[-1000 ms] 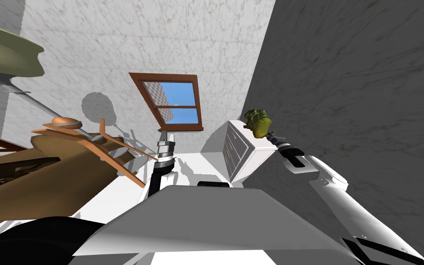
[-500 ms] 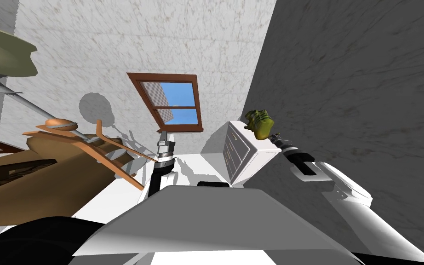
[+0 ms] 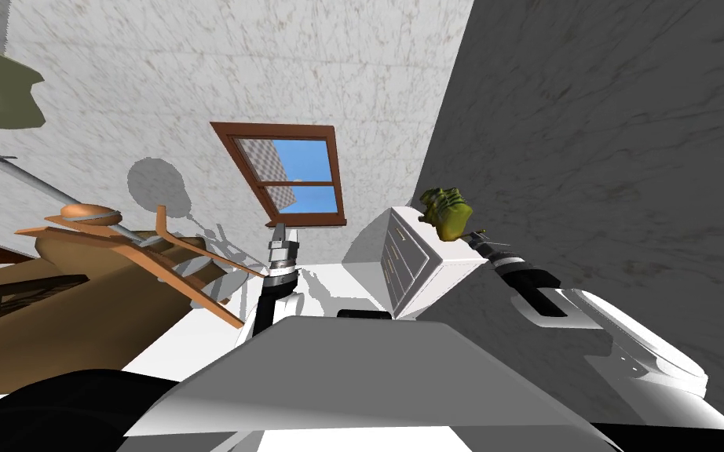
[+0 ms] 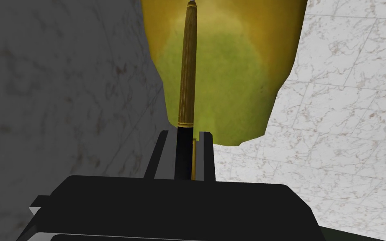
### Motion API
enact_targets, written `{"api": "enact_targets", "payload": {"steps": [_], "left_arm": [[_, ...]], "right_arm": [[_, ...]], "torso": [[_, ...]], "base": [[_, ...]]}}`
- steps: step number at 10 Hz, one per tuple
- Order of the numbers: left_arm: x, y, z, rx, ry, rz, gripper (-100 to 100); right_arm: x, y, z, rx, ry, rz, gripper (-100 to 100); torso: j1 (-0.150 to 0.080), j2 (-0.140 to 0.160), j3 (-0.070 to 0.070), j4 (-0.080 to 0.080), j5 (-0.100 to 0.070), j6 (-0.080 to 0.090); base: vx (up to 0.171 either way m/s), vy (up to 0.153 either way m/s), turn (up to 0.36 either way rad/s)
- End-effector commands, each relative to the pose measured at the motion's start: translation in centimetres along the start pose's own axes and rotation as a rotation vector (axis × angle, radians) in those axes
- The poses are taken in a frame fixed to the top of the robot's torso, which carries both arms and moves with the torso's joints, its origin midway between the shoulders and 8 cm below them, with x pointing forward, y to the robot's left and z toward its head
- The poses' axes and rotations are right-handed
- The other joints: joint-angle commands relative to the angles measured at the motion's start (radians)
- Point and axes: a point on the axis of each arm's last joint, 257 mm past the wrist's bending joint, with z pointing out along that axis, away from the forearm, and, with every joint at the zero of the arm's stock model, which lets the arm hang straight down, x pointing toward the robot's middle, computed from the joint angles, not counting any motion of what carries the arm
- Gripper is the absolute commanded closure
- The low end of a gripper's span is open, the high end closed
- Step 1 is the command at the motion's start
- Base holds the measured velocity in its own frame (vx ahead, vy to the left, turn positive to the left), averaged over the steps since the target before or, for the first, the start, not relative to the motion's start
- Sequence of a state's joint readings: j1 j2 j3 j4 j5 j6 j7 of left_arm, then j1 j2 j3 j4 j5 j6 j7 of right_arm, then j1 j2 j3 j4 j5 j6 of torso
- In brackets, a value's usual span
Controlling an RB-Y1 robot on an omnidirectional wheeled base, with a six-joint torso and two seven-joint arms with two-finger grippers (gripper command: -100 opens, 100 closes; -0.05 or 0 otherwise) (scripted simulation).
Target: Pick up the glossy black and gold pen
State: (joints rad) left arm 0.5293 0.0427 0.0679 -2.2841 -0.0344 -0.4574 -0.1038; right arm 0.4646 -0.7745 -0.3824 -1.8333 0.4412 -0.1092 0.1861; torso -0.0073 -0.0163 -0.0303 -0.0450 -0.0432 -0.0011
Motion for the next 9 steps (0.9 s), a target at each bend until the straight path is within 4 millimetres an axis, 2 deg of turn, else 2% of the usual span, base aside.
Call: {"api": "enact_targets", "payload": {"steps": [1, 2, 3, 4, 6, 8, 9], "left_arm": [[0.0, 0.0, 0.0, 0.000, 0.000, 0.000, 0], [0.0, 0.0, 0.0, 0.000, 0.000, 0.000, 0], [0.0, 0.0, 0.0, 0.000, 0.000, 0.000, 0], [0.0, 0.0, 0.0, 0.000, 0.000, 0.000, 0], [0.0, 0.0, 0.0, 0.000, 0.000, 0.000, 0], [0.0, 0.0, 0.0, 0.000, 0.000, 0.000, 0], [0.0, 0.0, 0.0, 0.000, 0.000, 0.000, 0]], "right_arm": [[-0.2, 0.9, -1.1, -0.020, 0.007, -0.012, 100], [0.1, 1.2, -1.7, -0.027, 0.020, -0.016, 100], [-1.7, 0.2, -2.4, -0.002, -0.004, -0.025, 100], [-2.1, 0.5, -3.0, -0.009, -0.004, -0.036, 100], [-1.7, 2.1, -4.3, -0.038, 0.021, -0.046, 100], [-1.5, 1.9, -4.5, -0.034, 0.024, -0.047, 100], [-1.5, 2.0, -4.5, -0.036, 0.026, -0.047, 0]], "torso": [[0.000, 0.000, 0.000, 0.000, 0.000, 0.000], [0.001, 0.001, 0.000, 0.000, 0.000, -0.001], [0.001, 0.003, 0.001, 0.000, -0.001, -0.001], [0.001, 0.000, 0.000, 0.000, 0.001, 0.000], [0.001, 0.001, 0.000, 0.000, 0.000, -0.002], [0.003, 0.003, 0.001, 0.000, 0.000, -0.003], [0.002, 0.003, 0.001, 0.000, 0.000, -0.003]], "base": [[0.068, 0.005, -0.006], [0.017, 0.007, 0.011], [0.098, 0.011, 0.003], [0.115, -0.006, -0.008], [0.033, 0.000, -0.007], [-0.010, 0.007, 0.006], [0.000, 0.000, 0.000]]}}
